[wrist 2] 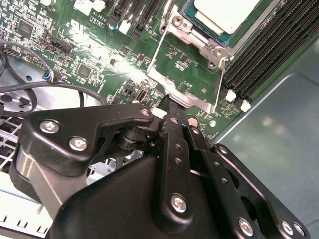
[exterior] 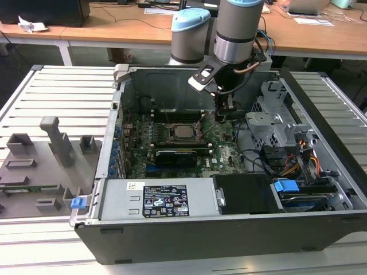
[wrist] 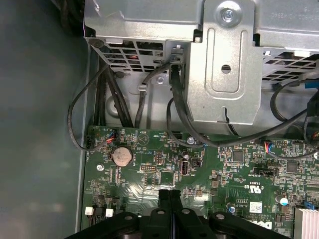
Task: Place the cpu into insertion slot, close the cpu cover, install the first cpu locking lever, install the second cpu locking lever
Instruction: 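Close the cpu cover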
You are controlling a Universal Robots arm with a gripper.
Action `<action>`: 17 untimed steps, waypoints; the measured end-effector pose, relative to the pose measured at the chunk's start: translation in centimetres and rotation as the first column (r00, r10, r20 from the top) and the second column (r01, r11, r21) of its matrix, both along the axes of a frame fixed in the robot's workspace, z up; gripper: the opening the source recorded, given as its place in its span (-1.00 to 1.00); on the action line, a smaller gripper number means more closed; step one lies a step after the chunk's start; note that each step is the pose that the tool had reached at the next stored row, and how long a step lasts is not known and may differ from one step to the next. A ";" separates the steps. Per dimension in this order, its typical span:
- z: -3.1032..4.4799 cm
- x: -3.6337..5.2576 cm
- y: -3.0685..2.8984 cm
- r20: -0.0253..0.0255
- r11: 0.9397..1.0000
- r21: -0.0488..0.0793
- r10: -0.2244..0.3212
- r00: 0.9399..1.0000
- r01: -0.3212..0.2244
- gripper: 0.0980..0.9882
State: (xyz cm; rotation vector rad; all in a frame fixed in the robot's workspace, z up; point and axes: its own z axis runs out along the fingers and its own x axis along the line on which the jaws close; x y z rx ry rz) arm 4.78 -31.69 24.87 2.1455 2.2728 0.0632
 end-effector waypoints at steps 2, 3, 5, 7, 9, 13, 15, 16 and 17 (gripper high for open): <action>0.00 -0.05 0.00 0.000 1.000 0.000 0.000 1.000 0.000 -0.98; 0.00 -0.09 0.00 0.000 1.000 0.000 0.000 1.000 0.000 -0.98; 0.00 -0.12 0.00 0.000 1.000 0.000 0.000 1.000 0.000 -0.98; 0.00 -0.17 0.00 0.000 1.000 0.000 0.000 1.000 0.000 -0.98; 0.00 -0.23 0.00 0.000 1.000 0.000 0.000 1.000 0.000 -0.98; -0.01 -0.50 0.00 0.000 1.000 0.000 0.000 1.000 0.000 -0.98; -0.01 -0.66 0.00 0.000 1.000 0.000 0.000 1.000 0.000 -0.98; -0.01 -0.73 0.00 0.000 1.000 0.000 0.000 1.000 0.000 -0.98; -0.01 -0.83 0.00 0.000 1.000 0.000 0.000 1.000 0.000 -0.98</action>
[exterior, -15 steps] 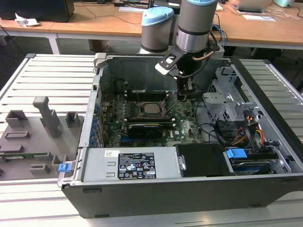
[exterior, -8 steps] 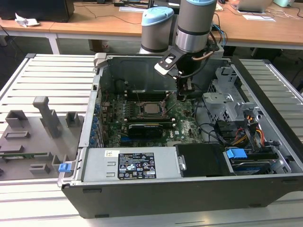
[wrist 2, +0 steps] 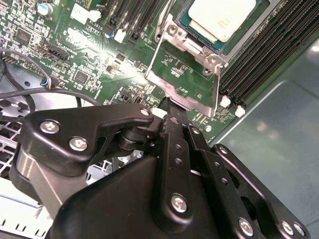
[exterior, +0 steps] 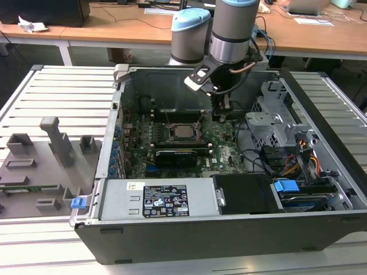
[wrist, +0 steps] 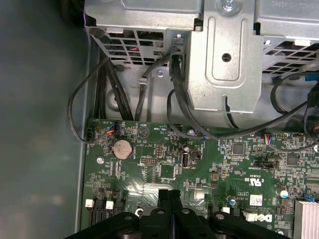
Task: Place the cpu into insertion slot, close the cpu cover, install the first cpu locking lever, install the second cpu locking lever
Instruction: 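Close the cpu cover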
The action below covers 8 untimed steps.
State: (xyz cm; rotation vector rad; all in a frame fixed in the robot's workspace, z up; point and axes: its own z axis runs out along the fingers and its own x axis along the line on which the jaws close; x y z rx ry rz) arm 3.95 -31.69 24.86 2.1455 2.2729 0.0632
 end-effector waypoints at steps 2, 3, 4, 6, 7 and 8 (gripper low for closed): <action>-0.01 -0.16 0.00 0.000 1.000 0.000 0.000 1.000 0.000 -0.98; -0.01 -0.27 0.00 0.000 1.000 0.000 0.000 1.000 0.000 -0.98; -0.01 -0.37 0.00 0.000 1.000 0.000 0.000 1.000 0.000 -0.98; -0.03 -0.57 0.00 0.000 1.000 0.000 0.000 1.000 0.000 -0.98; -0.04 -0.63 0.00 0.000 1.000 0.000 0.000 1.000 0.000 -0.98; -0.05 -0.69 0.00 0.000 1.000 0.000 0.000 1.000 0.000 -0.98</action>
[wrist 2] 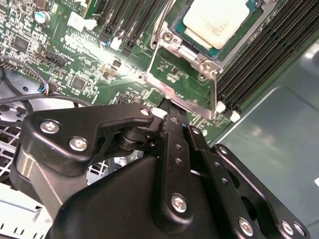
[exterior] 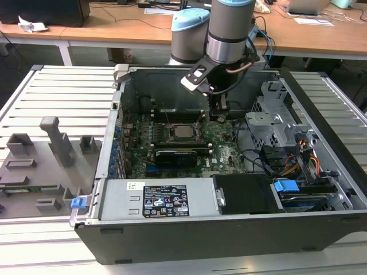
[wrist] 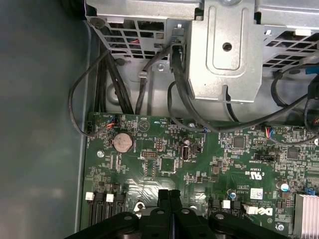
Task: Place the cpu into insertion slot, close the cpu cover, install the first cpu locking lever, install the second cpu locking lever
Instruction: 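Close the cpu cover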
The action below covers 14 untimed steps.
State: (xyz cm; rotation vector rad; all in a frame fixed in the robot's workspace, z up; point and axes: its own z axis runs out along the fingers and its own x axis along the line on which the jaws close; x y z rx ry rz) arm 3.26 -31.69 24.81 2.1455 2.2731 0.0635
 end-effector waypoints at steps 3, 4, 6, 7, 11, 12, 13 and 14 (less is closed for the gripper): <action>-0.03 -0.17 0.00 0.000 1.000 0.000 0.000 1.000 0.000 -0.98; -0.04 -0.24 0.00 0.000 1.000 0.000 0.000 1.000 0.000 -0.98; -0.06 -0.37 0.00 0.000 1.000 0.000 0.000 1.000 0.000 -0.98; -0.07 -0.42 0.00 0.000 1.000 0.000 0.000 1.000 0.000 -0.98; -0.13 -0.81 0.00 0.000 1.000 0.000 0.000 1.000 0.000 -0.98; -0.14 -0.88 0.00 0.000 1.000 0.000 0.000 1.000 0.000 -0.98; -0.15 -0.94 0.00 0.000 1.000 0.000 0.000 1.000 0.000 -0.98; -0.16 -1.00 0.00 0.000 1.000 0.000 0.000 1.000 0.000 -0.98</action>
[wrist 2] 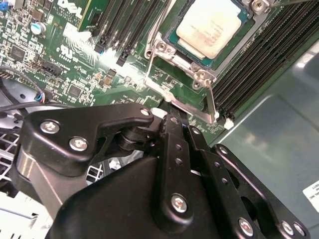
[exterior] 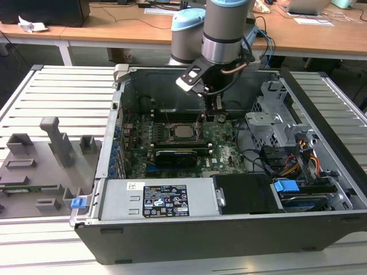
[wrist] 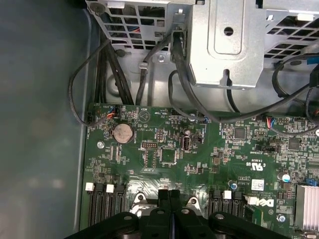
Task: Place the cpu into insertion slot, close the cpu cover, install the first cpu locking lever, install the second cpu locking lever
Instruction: 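Close the cpu cover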
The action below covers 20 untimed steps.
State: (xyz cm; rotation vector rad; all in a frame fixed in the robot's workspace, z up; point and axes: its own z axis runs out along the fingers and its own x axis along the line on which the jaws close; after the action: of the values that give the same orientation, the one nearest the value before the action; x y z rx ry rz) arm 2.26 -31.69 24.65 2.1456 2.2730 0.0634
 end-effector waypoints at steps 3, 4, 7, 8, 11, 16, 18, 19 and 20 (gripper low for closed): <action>-0.03 -0.17 0.00 0.000 1.000 0.000 0.000 1.000 0.000 -0.98; -0.04 -0.23 0.00 0.000 1.000 0.000 0.000 1.000 0.000 -0.98; -0.09 -0.50 0.00 0.000 1.000 0.000 0.000 1.000 0.000 -0.98; -0.10 -0.62 0.00 0.000 1.000 0.000 0.000 1.000 0.000 -0.98; -0.13 -0.89 0.00 0.000 1.000 0.000 0.000 1.000 0.000 -0.98; -0.17 -1.32 0.00 0.000 1.000 0.000 0.000 1.000 0.000 -0.98; -0.18 -1.36 0.00 0.000 1.000 0.000 0.000 1.000 0.000 -0.98; -0.18 -1.37 0.00 0.000 1.000 0.000 0.000 1.000 0.000 -0.98; -0.18 -1.38 0.00 0.000 1.000 0.000 0.000 1.000 0.000 -0.98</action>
State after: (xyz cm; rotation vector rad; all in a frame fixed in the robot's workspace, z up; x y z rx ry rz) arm 0.88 -31.69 24.46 2.1456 2.2729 0.0633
